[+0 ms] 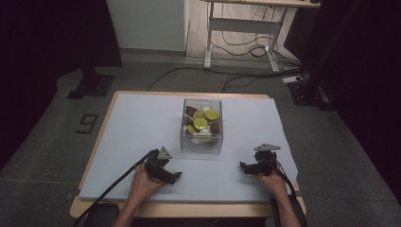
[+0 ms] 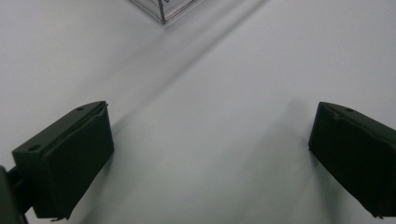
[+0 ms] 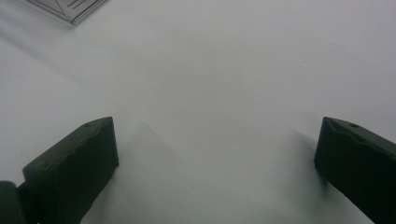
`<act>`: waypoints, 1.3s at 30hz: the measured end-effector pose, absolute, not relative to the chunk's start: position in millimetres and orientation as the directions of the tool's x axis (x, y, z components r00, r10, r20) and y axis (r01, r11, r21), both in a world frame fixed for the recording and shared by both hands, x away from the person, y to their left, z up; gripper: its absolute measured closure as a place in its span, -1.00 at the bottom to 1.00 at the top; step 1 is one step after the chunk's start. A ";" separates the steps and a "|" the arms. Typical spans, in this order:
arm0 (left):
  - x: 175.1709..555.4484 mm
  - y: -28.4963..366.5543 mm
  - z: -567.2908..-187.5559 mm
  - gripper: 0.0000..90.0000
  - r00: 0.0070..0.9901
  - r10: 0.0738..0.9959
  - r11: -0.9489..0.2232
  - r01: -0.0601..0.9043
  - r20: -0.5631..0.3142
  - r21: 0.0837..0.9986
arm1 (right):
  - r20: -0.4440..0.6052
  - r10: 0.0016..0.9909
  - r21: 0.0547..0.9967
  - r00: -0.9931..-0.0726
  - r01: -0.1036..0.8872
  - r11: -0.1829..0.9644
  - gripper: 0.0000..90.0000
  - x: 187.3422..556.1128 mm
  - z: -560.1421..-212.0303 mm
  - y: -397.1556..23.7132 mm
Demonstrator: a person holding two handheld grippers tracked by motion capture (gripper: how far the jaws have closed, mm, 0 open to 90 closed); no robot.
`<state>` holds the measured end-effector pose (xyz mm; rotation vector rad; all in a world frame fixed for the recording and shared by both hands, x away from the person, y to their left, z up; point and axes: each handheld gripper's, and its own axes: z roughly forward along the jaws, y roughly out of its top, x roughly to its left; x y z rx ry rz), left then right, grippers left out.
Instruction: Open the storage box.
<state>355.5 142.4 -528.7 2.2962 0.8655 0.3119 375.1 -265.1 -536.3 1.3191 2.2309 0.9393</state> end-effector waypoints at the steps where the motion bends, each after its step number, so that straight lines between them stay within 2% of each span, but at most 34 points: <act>1: 355.5 142.4 -528.8 -1.00 0.753 0.658 -0.566 0.502 -0.008 0.654 | 0.011 0.873 0.711 -0.487 0.618 0.335 -1.00 375.1 -536.3 -265.1; 18: 355.4 142.4 -528.8 -1.00 0.752 0.659 -0.565 0.501 -0.008 0.655 | 0.006 0.869 0.699 -0.494 0.624 0.350 -1.00 376.5 -534.6 -264.8; 27: 354.7 141.6 -528.1 -1.00 0.746 0.665 -0.559 0.506 -0.009 0.657 | -0.001 0.853 0.696 -0.522 0.612 0.375 -0.91 373.7 -529.8 -261.6; 39: 351.7 143.4 -509.6 -0.93 0.768 0.637 -0.501 0.476 -0.064 0.723 | 0.029 0.813 0.716 -0.582 0.579 0.389 -1.00 366.9 -519.9 -254.5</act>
